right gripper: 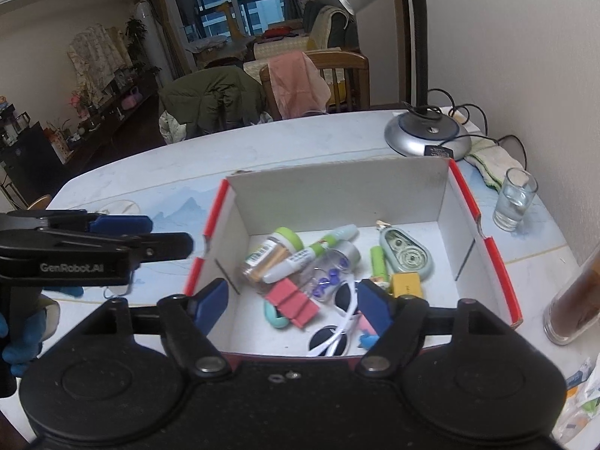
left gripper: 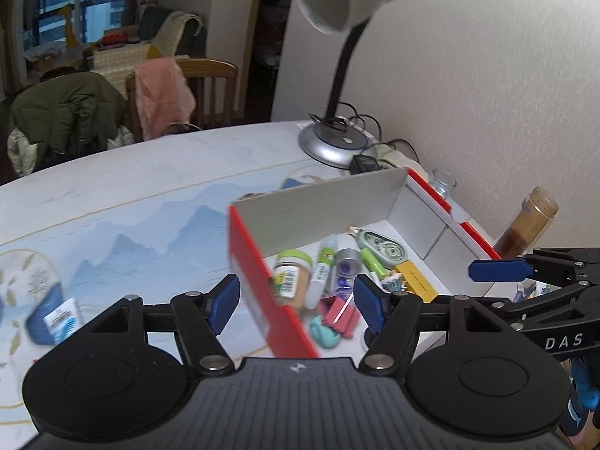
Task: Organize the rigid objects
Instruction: 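Withdraw both tools from the box toward the toothpaste tube and keychain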
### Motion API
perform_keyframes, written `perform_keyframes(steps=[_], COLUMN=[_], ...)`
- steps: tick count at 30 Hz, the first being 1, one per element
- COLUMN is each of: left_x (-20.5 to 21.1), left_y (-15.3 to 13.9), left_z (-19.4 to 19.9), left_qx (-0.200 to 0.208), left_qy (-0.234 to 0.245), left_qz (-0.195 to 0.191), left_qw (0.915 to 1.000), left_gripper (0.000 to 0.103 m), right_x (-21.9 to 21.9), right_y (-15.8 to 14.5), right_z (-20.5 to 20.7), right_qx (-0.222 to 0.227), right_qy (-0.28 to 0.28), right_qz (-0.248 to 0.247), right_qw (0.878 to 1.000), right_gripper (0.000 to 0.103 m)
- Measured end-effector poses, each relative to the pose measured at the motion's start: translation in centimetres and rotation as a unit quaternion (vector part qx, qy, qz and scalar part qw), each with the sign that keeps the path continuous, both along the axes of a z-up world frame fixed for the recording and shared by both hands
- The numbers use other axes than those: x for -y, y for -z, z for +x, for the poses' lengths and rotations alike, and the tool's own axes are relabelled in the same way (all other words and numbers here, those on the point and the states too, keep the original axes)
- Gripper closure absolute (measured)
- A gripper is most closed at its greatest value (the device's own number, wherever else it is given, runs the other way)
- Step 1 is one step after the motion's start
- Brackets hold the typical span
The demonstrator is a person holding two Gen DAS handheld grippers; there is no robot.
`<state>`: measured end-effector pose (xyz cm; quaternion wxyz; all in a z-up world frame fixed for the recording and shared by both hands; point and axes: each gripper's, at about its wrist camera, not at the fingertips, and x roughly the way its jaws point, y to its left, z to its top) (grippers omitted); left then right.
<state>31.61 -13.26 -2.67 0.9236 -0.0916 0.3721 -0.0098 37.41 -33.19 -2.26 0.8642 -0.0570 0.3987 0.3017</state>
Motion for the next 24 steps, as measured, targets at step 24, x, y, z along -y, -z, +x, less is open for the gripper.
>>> perform_keyframes(steps=[24], left_x=[-13.6], left_y=[-0.7], left_z=[-10.9], left_qx=[0.023], left_qy=[-0.064], left_qz=[-0.005], left_qw=[0.9976], left_gripper=[0.000], right_x=[-10.9], right_y=[-1.1], right_z=[-6.4], right_qx=[0.013], right_qy=[-0.053], right_qz=[0.027], right_qw=[0.998], right_gripper=[0.005])
